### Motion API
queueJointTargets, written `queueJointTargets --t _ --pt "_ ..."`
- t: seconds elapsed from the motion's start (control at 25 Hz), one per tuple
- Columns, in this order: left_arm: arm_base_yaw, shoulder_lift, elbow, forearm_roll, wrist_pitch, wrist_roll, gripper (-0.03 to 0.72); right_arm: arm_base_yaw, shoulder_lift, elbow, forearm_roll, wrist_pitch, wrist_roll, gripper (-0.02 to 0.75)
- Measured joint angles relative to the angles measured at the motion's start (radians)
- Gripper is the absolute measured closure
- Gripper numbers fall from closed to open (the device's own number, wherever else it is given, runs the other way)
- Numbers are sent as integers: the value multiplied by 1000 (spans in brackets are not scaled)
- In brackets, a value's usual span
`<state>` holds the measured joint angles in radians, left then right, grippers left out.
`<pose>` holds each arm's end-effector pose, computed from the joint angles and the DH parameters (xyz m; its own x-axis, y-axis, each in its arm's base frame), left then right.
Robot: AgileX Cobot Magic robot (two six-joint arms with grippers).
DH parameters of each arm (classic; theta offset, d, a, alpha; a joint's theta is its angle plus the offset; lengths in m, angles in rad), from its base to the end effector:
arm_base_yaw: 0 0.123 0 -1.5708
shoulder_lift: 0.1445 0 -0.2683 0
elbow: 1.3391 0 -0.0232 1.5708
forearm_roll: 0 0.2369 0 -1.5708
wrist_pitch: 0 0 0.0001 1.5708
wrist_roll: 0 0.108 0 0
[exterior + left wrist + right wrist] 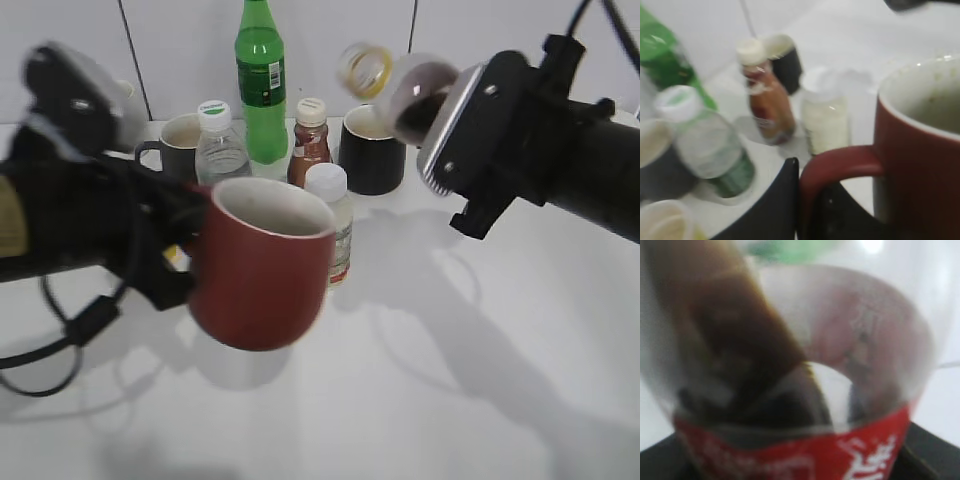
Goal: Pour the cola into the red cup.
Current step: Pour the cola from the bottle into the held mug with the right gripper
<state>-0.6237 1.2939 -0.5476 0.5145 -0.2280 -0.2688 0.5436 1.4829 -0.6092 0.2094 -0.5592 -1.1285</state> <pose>0.2059 -0.1629 0.2145 -0.1967 0.4260 -0.8831 0.7269 0.6677 0.1603 0.2657 0.1467 0.2142 0.2267 -0.8078 -0.5441 -0.4092 0.4280 -0.8059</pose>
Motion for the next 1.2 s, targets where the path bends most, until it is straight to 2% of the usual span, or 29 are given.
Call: queueJointTargets --t 0.28,0.48,0.92,1.2 --pt "-21 121 -51 -1 -99 -1 641 11 0 -6 7 -50 -309 276" --pt "-21 150 -51 -1 -176 -1 641 11 0 -6 7 -124 -445 276" --pt "-21 152 -51 -4 -234 -1 641 11 0 -6 -35 -161 -599 276" --pt "-21 152 -51 -4 -236 -1 641 11 0 -6 -37 -170 -545 276"
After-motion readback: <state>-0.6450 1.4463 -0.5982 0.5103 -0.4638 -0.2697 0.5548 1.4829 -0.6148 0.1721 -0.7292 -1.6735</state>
